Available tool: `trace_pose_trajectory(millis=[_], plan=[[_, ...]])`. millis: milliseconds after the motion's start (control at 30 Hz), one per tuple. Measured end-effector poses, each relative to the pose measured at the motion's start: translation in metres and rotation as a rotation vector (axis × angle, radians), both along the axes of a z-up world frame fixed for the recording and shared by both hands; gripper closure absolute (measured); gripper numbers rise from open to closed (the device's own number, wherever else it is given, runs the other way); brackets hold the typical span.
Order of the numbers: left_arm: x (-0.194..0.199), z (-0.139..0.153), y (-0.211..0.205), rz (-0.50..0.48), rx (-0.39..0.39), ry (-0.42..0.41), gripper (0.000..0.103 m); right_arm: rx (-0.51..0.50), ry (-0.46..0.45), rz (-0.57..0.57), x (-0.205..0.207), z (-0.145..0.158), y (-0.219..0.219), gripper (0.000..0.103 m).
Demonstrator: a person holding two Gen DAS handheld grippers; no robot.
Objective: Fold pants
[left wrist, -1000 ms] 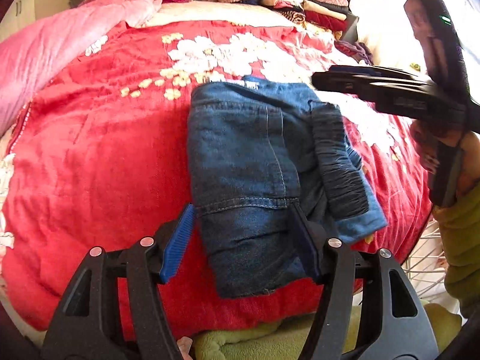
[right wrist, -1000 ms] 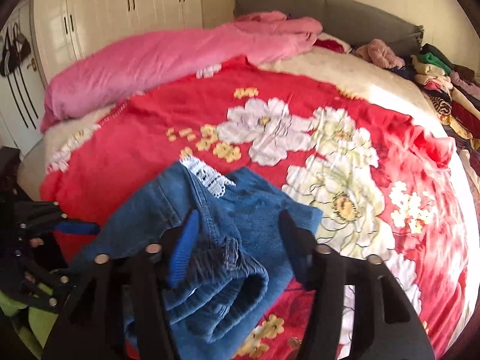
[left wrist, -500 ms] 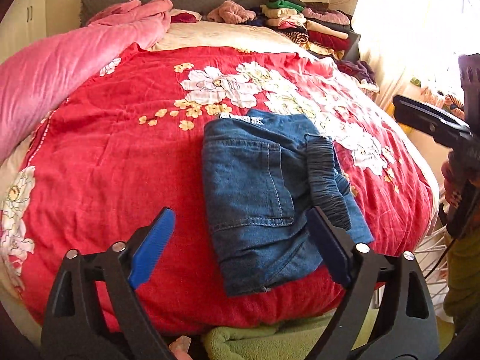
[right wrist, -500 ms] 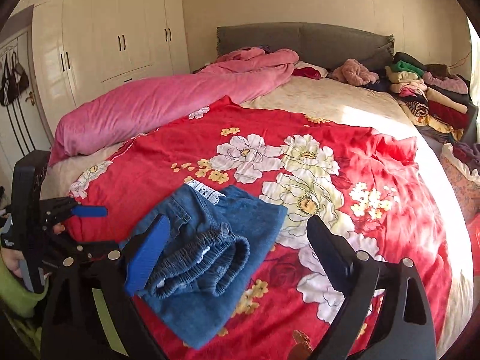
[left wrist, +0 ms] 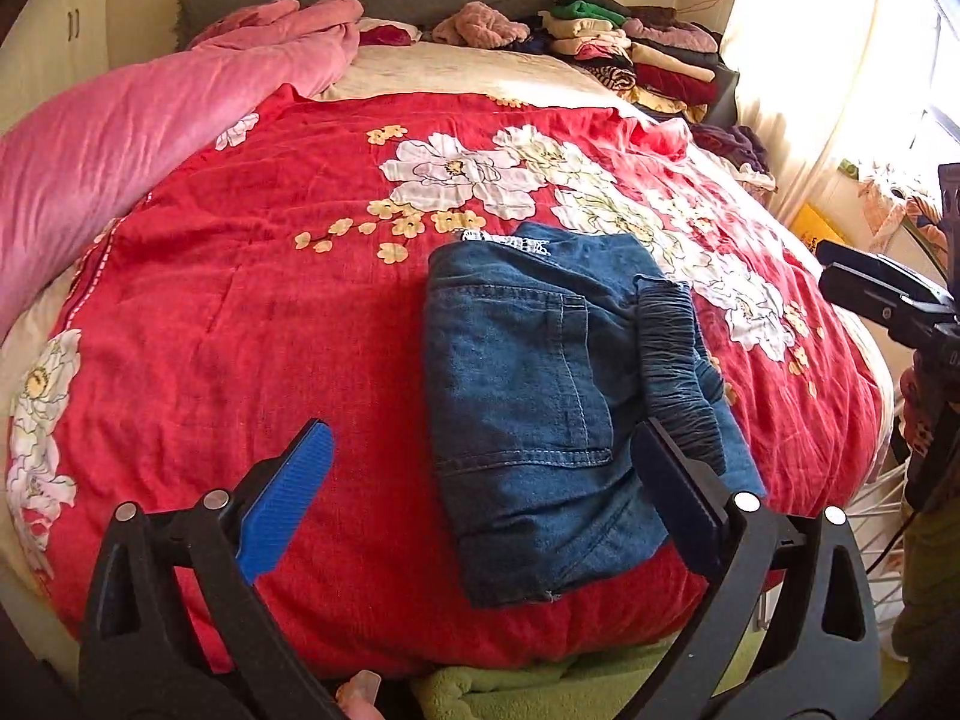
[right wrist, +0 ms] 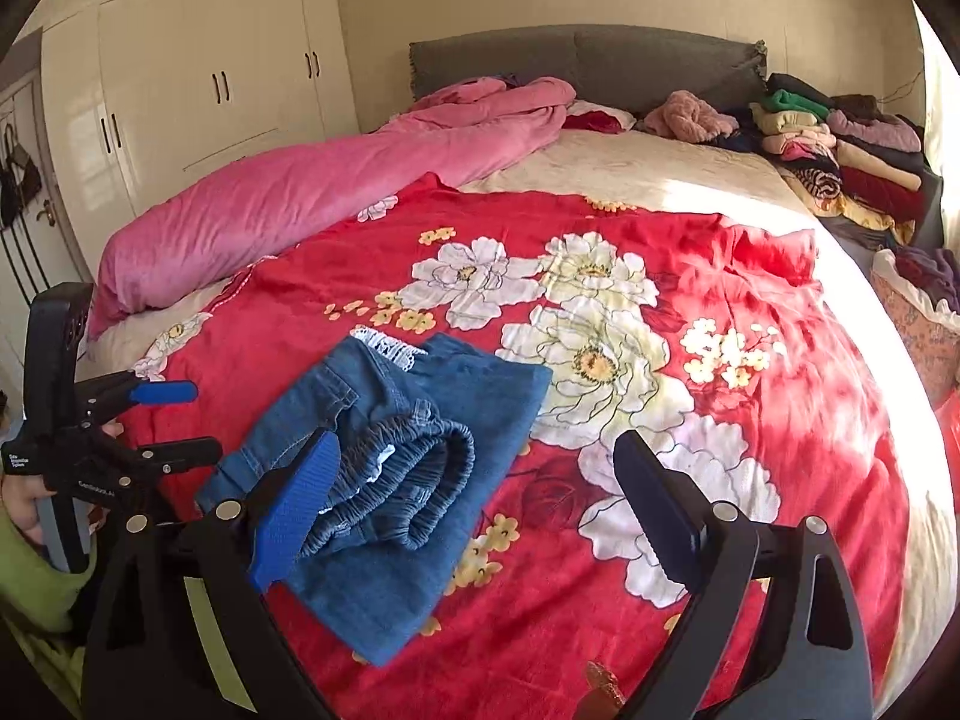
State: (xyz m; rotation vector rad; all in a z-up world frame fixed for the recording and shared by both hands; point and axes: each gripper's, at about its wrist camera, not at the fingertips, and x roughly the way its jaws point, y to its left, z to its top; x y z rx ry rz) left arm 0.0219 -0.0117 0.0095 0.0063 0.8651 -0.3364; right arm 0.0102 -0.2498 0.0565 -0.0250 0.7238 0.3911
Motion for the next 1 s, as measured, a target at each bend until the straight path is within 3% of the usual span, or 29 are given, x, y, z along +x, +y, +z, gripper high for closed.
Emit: trace_pose_trajectory(millis=[433,600,700,933,1000], plan=[[0.025,-0.014,0.003,0.043,-0.025,0.036,0.010,0.036,0.199,-0.023,0.021,-0.057,0.008,0.012],[0.036,-0.023,-0.001,0.039,-0.028,0.069,0.010,0.069,0.238,-0.034,0.028,-0.069,0.009,0.032],[0.043,-0.028,-0.005,0.029,-0.019,0.079,0.010,0.085,0.255,-0.028,0.032,-0.074,0.009,0.033],[0.054,-0.043,-0.015,-0.001,-0.009,0.124,0.021,0.105,0.281,-0.007,0.039,-0.084,0.014,0.034],[0.057,-0.045,-0.015,-0.007,-0.015,0.132,0.023,0.119,0.289,0.005,0.041,-0.086,0.015,0.041]])
